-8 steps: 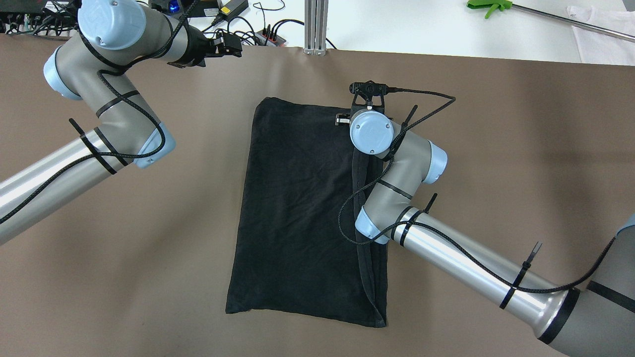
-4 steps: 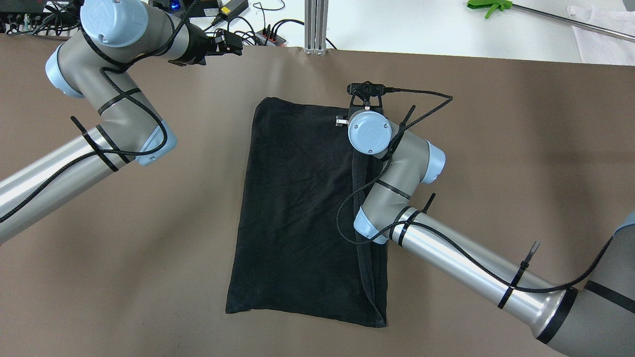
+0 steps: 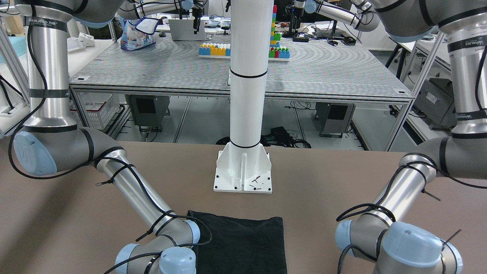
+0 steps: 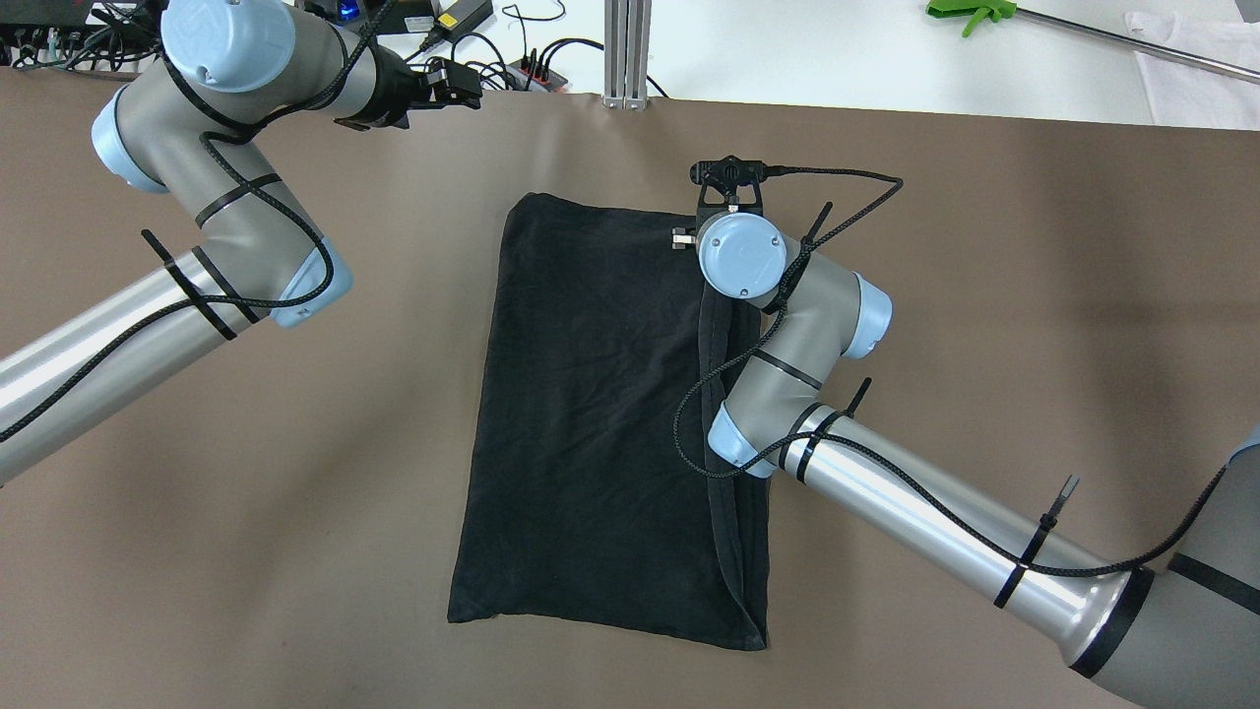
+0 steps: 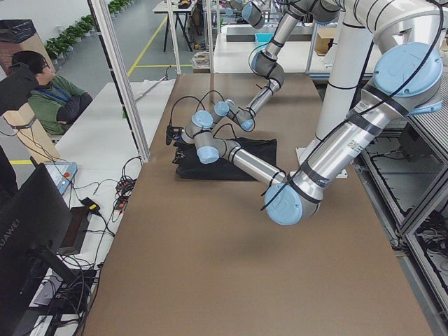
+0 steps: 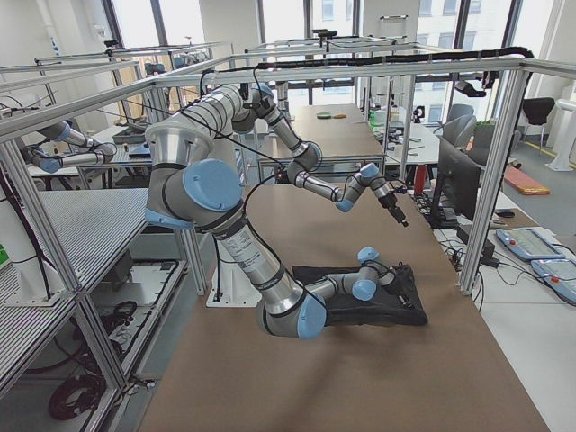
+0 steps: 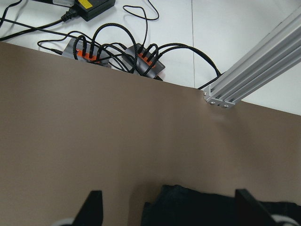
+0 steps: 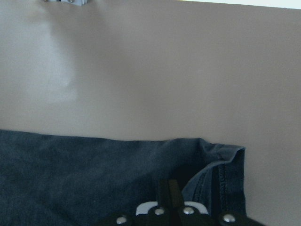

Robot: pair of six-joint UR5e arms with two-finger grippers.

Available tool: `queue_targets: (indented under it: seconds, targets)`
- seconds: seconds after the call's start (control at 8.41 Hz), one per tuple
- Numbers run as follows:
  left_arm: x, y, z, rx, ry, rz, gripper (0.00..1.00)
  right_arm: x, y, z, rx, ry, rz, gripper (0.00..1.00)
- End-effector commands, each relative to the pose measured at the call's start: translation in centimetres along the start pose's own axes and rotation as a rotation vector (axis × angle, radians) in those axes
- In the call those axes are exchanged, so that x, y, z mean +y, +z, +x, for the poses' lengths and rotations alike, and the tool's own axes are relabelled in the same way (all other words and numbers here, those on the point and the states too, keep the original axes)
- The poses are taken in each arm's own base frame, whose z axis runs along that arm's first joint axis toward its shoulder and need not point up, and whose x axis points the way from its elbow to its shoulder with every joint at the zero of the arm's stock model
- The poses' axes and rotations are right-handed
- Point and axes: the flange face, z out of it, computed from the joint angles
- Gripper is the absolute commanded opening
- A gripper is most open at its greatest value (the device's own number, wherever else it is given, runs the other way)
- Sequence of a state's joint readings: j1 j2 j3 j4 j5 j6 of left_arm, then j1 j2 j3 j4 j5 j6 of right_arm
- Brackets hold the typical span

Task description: Fold clothes

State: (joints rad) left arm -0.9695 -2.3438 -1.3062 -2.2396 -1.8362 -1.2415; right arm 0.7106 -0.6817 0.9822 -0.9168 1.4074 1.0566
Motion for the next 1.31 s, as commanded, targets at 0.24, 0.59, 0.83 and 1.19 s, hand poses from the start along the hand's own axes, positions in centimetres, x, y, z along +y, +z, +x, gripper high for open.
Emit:
queue_targets:
  seconds: [0.24,0.59,0.83,1.19]
  targets:
    - [0.0,0.0,0.1,0.001,0.001,0.0,1.0,-1.3,-0.1,6.7,-0.007,-0.053,-0.035,0.0]
    - [0.0,0.2,0.0,-0.003,-0.001,-0.001,1.0,-3.3,-0.9,3.2,-0.027,-0.04,-0.017,0.44]
    - [-0.3,0.5,0.5,-0.005,-0.001,0.0,1.0,-3.5,0.0,1.5,-0.01,-0.046,-0.019,0.83]
    - [-0.3,0.7,0.3,-0.01,-0.001,-0.002,1.0,-1.4,0.8,0.6,0.008,-0.066,-0.024,0.83]
